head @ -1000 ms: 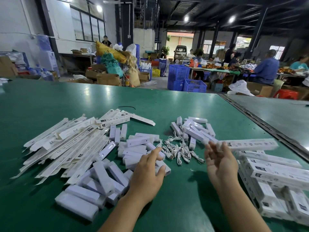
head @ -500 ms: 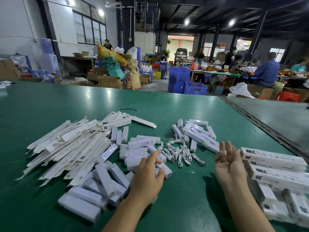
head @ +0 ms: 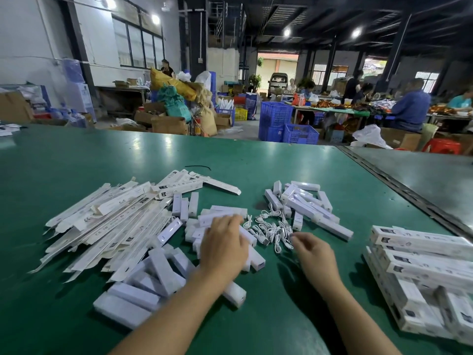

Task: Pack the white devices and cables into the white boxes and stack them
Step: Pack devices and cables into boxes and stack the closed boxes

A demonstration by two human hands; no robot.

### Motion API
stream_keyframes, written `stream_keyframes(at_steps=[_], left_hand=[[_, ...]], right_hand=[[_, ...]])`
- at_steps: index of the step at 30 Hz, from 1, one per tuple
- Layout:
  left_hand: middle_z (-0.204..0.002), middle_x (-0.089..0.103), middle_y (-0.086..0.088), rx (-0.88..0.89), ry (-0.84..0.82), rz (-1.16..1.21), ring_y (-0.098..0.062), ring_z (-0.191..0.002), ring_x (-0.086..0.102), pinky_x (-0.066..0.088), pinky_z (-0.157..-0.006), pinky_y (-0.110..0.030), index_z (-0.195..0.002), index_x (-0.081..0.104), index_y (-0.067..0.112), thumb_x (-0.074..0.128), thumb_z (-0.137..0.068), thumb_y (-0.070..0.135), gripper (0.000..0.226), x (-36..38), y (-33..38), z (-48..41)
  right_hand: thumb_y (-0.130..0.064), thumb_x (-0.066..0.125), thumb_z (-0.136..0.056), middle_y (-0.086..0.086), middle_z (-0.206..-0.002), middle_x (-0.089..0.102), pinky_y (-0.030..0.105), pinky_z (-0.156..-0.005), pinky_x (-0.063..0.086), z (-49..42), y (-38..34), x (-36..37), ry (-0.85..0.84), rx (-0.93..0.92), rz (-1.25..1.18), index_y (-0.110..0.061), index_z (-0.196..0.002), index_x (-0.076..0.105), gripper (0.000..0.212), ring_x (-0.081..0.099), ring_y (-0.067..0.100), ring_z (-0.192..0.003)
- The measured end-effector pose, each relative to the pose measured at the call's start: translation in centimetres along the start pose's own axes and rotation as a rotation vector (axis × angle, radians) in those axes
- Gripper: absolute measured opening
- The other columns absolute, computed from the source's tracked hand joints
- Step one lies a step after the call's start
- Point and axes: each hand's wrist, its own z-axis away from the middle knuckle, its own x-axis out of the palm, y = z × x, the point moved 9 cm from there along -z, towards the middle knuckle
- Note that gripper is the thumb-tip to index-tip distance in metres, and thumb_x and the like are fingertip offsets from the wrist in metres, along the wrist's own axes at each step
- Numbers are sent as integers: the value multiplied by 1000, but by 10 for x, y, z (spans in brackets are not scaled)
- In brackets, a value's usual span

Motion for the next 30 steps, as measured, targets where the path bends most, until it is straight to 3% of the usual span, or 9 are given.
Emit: stream_keyframes(at_steps=[3, 7, 10, 15, 17, 20, 24, 27, 30], left_hand=[[-132, 54, 0, -12, -85, -379, -20, -118, 48, 40, -94, -34, -138, 42, 19, 45, -98, 17, 40, -11, -35, -32], [-138, 49, -9, -184, -206, -818, -27, -126, 46, 41, -98, -42, -143, 34, 18, 52, -93, 21, 54, -40, -110, -59], [-146, 43, -17, -361, -266, -871, -33, -130, 44, 42, -105, -47, -151, 26, 16, 50, -93, 24, 63, -60, -160, -66], [-162, 12, -26, -594, -337, -798, -46, -144, 27, 29, -116, -55, -157, 3, 19, 34, -102, 44, 68, -71, -210, -56], [-155, 32, -25, -632, -292, -746, -41, -135, 41, 35, -110, -50, -156, 9, 17, 34, -102, 36, 63, -75, -216, -50], [-134, 58, -15, -563, -215, -773, -32, -121, 54, 44, -97, -40, -145, 34, 10, 41, -96, 14, 49, -79, -211, -47], [-128, 61, -8, -531, -234, -850, -27, -120, 52, 46, -94, -36, -130, 53, 13, 42, -95, 7, 37, -81, -206, -45], [-127, 56, -6, -503, -238, -878, -27, -120, 50, 43, -97, -38, -125, 57, 18, 45, -94, 6, 36, -85, -203, -46], [-126, 54, -5, -455, -215, -877, -27, -118, 52, 43, -96, -38, -123, 57, 19, 46, -92, 6, 35, -89, -194, -51]], right_hand=[[-27, 66, -92, -5, -107, 65, 21, -84, 36, 4, -7, 27, -141, -166, 330, -22, -105, 73, 16, 57, 14, -102], [-30, 63, -93, -6, -118, 61, 21, -92, 32, 4, -7, 30, -165, -210, 390, -23, -112, 70, 21, 49, 17, -114], [-31, 62, -93, -6, -122, 57, 23, -97, 32, 5, -7, 32, -171, -237, 416, -23, -114, 69, 24, 45, 17, -118], [-35, 60, -94, -6, -125, 55, 26, -102, 33, 8, -11, 40, -194, -290, 464, -24, -115, 69, 26, 41, 16, -121], [-37, 60, -94, -7, -124, 55, 27, -104, 33, 9, -15, 39, -189, -305, 450, -25, -115, 69, 26, 40, 14, -121], [-40, 60, -94, -9, -111, 59, 24, -96, 38, 18, -35, 32, -128, -400, 352, -25, -106, 71, 22, 48, 9, -110], [-62, 55, -88, -19, -97, 55, 24, -78, 48, 45, -62, 53, -322, -503, 303, -31, -107, 67, 39, 54, -1, -84], [-79, 51, -77, -20, -106, 51, 25, -83, 47, 68, -72, 79, -497, -599, 402, -36, -120, 58, 61, 53, 1, -96], [-73, 59, -76, -15, -114, 53, 24, -85, 45, 82, -75, 96, -595, -666, 406, -37, -124, 54, 60, 53, 7, -103]])
